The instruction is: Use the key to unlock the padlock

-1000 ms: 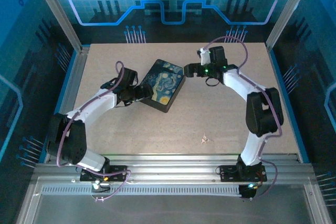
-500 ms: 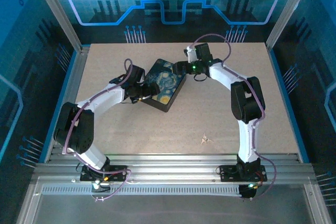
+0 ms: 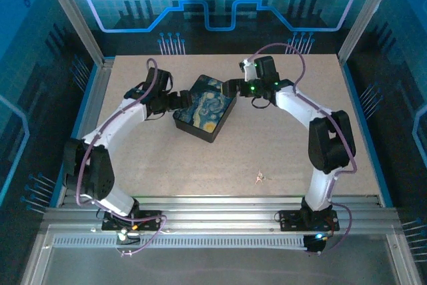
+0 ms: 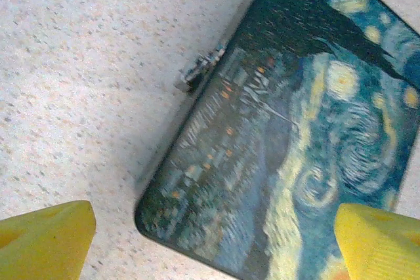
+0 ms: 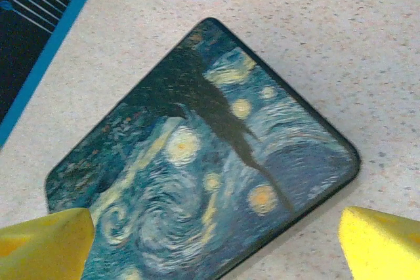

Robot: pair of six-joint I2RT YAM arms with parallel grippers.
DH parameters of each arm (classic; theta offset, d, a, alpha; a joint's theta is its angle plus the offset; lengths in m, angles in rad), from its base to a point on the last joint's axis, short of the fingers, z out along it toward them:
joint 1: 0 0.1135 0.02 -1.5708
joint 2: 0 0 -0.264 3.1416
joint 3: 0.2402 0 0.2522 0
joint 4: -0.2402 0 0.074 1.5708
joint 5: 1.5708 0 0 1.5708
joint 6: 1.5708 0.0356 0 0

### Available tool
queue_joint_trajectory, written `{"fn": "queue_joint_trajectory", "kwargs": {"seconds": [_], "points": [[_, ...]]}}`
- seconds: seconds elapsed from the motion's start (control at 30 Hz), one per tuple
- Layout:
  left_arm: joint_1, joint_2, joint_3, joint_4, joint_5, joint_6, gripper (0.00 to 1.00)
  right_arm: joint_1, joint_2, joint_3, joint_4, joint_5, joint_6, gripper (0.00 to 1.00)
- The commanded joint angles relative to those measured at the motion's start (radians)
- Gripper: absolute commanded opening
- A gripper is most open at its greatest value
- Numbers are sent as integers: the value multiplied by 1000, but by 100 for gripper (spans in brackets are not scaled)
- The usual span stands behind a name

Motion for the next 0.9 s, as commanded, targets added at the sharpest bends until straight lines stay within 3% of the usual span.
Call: {"fn": "queue_joint_trajectory", "kwargs": {"seconds": [0.0, 0.23, 0.53, 0.87], "points": [[6, 83, 39, 10, -56, 76, 95, 36, -20, -43, 0, -28, 48, 96], [-15, 113, -8, 117, 72, 69, 94, 76, -6, -65, -33, 21, 83, 96], [-126, 96, -104, 171, 93, 16, 94, 81, 50, -58, -11, 4, 108, 96], [-326, 32, -200, 262, 119, -132, 93, 82, 139, 11, 33, -91, 113, 95]]}}
